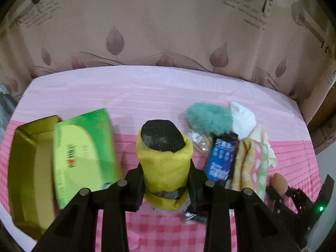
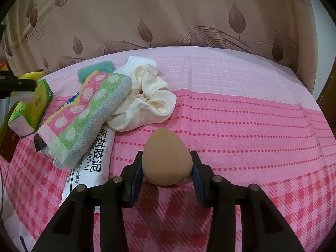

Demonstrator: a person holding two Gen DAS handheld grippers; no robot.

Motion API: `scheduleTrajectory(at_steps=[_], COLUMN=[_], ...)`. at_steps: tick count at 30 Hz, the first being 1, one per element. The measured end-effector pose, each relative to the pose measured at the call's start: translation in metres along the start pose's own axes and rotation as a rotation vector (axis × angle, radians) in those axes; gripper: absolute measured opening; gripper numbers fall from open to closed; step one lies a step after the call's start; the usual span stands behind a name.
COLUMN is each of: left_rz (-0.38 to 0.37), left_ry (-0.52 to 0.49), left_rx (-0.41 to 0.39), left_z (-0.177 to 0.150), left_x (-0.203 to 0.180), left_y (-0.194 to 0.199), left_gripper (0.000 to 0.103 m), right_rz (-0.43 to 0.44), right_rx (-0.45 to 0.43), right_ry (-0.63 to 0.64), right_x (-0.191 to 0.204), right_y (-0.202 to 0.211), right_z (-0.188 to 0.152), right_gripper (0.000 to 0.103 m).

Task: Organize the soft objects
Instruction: 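Grasp the yellow-and-black sponge with the left tool and lift it, then lower the yellow sponge into the gold tin and open the left tool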

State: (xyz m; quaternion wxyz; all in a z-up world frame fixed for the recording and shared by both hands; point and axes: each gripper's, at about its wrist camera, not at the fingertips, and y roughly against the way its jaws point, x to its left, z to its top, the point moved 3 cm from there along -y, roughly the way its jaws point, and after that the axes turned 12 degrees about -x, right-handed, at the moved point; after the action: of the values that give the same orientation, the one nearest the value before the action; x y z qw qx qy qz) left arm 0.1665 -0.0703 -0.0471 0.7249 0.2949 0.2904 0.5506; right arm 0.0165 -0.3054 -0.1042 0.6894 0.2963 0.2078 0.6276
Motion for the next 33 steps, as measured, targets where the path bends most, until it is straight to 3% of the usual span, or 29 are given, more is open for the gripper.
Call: scheduleTrajectory(at_steps=[9, 19, 33], left_rz=[0.109, 0.244, 0.326], left_ry=[0.031, 0.148, 0.181], left_rx=[-0.026, 0.001, 0.057], left_z=[-0.006, -0.034, -0.073], left_x=[0.076, 0.176, 0.244], left_y=[0.039, 0.048, 0.038], left_gripper=[0.034, 0.034, 0.034], right_rz=[-0.019, -0.048, -0.076], right_rx=[0.004, 0.009, 0.005], right_ry=[0.023, 0.055, 0.07], right_x=[0.002, 0.006, 0.009], right_y=[0.0, -0.001, -0.002], right_z=[-0.001, -0.002, -0.002], right_gripper=[0.039, 0.039, 0.039])
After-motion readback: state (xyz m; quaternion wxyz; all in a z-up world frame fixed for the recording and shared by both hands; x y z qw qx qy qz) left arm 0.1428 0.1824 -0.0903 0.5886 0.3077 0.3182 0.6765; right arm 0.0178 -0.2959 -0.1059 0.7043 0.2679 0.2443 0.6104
